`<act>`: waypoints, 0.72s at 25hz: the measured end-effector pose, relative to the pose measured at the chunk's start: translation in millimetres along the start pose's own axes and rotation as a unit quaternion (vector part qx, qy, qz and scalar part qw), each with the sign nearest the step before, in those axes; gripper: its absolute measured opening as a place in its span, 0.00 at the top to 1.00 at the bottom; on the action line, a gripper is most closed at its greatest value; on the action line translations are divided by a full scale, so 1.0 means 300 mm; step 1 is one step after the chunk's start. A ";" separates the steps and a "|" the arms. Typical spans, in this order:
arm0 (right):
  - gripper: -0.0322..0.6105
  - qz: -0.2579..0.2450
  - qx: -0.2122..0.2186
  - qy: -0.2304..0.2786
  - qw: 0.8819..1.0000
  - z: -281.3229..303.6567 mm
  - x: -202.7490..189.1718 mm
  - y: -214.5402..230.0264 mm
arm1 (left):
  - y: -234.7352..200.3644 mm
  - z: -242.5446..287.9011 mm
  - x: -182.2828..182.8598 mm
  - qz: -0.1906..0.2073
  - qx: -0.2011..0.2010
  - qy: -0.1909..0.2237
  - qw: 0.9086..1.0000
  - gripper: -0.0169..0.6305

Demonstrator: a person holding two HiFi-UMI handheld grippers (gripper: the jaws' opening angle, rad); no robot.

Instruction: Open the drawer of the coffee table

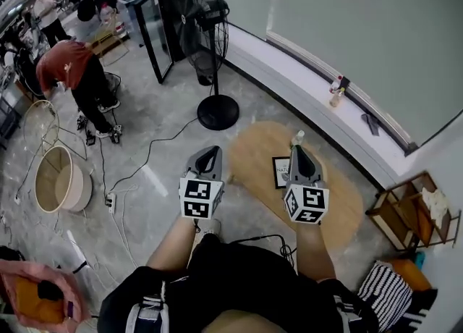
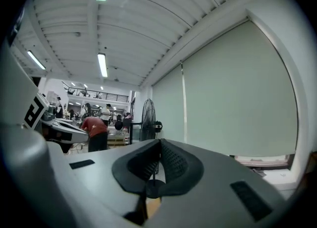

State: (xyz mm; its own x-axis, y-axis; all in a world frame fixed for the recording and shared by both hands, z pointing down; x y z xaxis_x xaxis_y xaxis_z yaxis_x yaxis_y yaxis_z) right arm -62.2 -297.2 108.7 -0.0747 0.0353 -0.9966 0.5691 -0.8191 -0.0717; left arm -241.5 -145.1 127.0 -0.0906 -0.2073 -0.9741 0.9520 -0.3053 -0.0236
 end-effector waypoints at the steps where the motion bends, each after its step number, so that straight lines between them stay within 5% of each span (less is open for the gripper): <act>1: 0.93 0.000 -0.009 0.003 1.000 0.023 0.010 -0.020 | -0.032 0.017 0.017 0.005 -0.009 0.002 1.000 0.94; 11: 0.93 -0.007 -0.089 0.000 0.996 0.148 0.014 -0.210 | -0.283 0.142 0.040 0.016 -0.101 0.007 0.995 0.94; 18: 0.93 0.005 -0.165 -0.008 0.986 0.109 -0.034 -0.242 | -0.293 0.254 -0.009 0.026 -0.186 -0.006 0.982 0.94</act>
State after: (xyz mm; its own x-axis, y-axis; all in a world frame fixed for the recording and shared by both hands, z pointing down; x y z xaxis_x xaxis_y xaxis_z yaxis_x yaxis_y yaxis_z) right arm -129.5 -256.8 125.3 -0.0793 0.0171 -0.9967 0.8046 -0.5892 -0.0741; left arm -347.2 -188.5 148.9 -0.0401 -0.2261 -0.9733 0.9962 0.0665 -0.0565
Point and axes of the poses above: the fingertips, and each gripper's own axes: z forward along the fingers, y to its right, x out of its top, the point moved 4 cm from there along -z, backward along the fingers, and after that the axes turned 3 degrees about -z, right-handed, at the moved point
